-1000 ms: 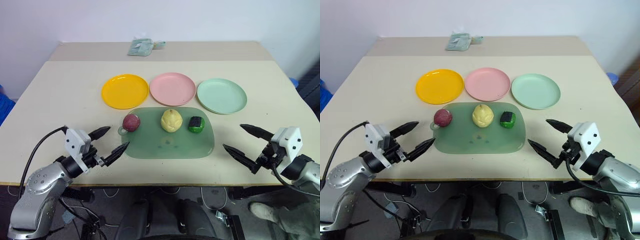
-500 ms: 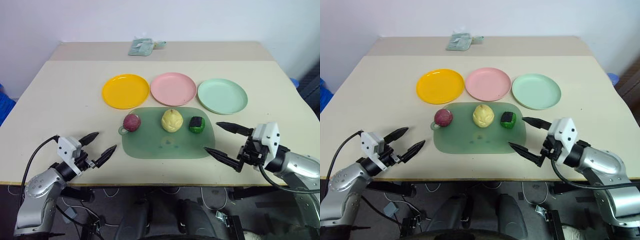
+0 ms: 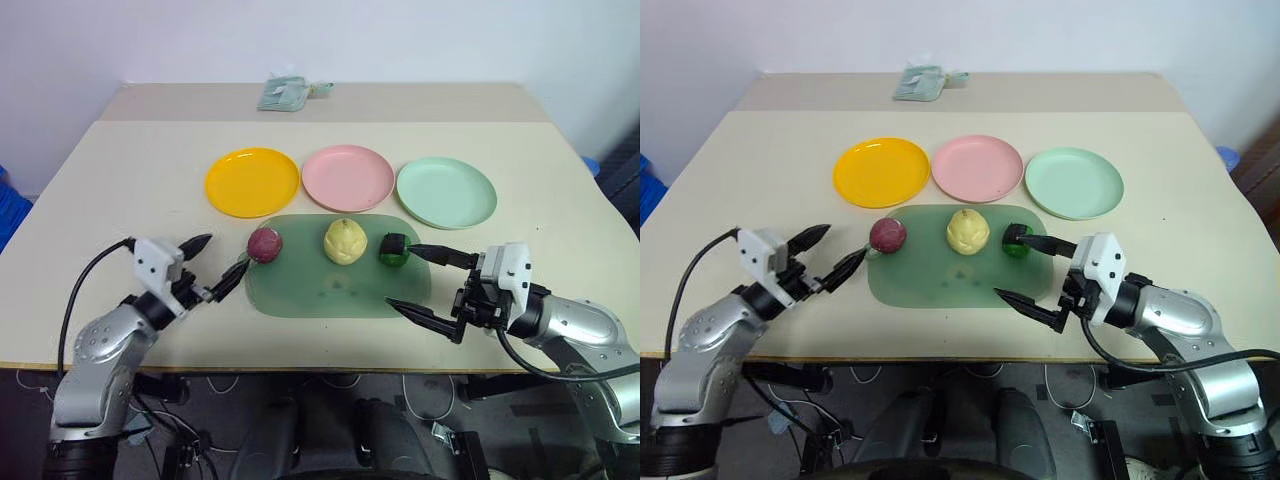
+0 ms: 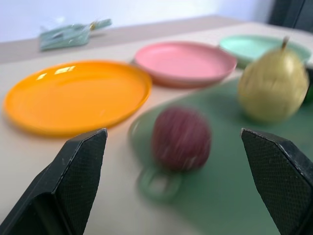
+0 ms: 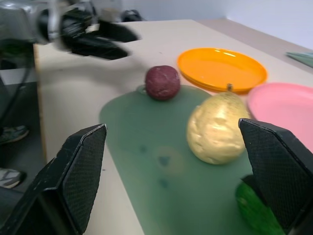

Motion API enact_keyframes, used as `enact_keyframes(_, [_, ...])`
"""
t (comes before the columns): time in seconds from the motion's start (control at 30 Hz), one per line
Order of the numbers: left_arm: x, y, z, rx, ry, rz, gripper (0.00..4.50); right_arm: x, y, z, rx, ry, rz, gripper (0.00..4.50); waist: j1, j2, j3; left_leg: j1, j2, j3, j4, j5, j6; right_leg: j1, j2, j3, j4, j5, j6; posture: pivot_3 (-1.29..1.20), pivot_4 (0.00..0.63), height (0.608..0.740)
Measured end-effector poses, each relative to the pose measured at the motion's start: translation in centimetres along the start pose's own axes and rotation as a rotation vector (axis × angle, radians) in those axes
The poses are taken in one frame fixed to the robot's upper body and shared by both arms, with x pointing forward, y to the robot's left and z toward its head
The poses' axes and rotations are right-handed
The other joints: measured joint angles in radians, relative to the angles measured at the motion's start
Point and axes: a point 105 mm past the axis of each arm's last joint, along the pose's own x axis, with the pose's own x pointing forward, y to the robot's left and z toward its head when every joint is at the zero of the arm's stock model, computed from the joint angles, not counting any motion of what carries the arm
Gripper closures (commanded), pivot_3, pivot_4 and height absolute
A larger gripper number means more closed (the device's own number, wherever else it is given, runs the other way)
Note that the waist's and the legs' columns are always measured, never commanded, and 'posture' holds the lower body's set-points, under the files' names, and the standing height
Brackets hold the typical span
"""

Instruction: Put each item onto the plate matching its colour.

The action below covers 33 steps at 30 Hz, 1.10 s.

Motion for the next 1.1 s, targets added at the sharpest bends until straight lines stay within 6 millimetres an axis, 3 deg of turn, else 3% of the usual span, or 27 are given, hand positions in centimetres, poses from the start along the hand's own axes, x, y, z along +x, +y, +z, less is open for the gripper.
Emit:
enact_keyframes(0.2, [2.8, 0.2, 1.5, -0.033, 0.063, 0.029, 0.00, 0.3, -0.3, 0.2, -0.007, -0.011, 0.000, 0.09, -0.002, 0.000, 0.000, 0.000, 0.000, 0.000, 0.000, 0.000, 0.000, 0.000, 0.001, 0.000, 0.001, 0.002, 0.004, 0.00, 0.150, 0.740])
enact_keyframes(0.8, [4.3, -0.1, -2.1, -0.064, 0.311, 0.041, 0.00, 0.4, -0.5, 0.2, -0.013, -0.016, -0.014, 0.09, 0.000, 0.000, 0.000, 0.000, 0.000, 0.000, 0.000, 0.000, 0.000, 0.000, 0.001, 0.000, 0.001, 0.002, 0.003, 0.00, 0.150, 0.740])
enact_keyframes(0.9, [4.5, -0.2, -2.9, -0.070, 0.344, 0.036, 0.91, 0.4, -0.5, 0.2, -0.013, -0.016, -0.018, 0.00, 0.000, 0.000, 0.000, 0.000, 0.000, 0.000, 0.000, 0.000, 0.000, -0.001, 0.001, 0.000, 0.001, 0.002, 0.004, 0.00, 0.150, 0.740])
enact_keyframes(1.0, [4.7, -0.1, -3.1, -0.063, 0.353, 0.034, 2.34, 0.3, -0.6, 0.2, -0.013, -0.016, -0.025, 0.00, -0.001, 0.000, 0.000, 0.000, 0.000, 0.000, 0.000, 0.000, 0.000, -0.001, 0.001, 0.000, 0.001, 0.002, 0.004, 0.00, 0.150, 0.740])
enact_keyframes(1.03, [4.7, 0.0, -3.1, -0.061, 0.352, 0.032, 2.62, 0.3, -0.6, 0.2, -0.013, -0.015, -0.027, 0.00, -0.001, 0.000, 0.000, 0.000, 0.000, 0.000, 0.000, 0.000, 0.000, -0.001, 0.001, 0.000, 0.001, 0.002, 0.004, 0.00, 0.150, 0.740])
enact_keyframes(1.1, [4.8, 0.0, -3.1, -0.055, 0.347, 0.031, 2.69, 0.3, -0.7, 0.1, -0.015, -0.015, -0.035, 0.00, 0.000, 0.000, 0.000, 0.000, 0.000, 0.000, 0.000, 0.000, 0.000, -0.001, 0.001, 0.000, 0.001, 0.002, 0.003, 0.00, 0.150, 0.740])
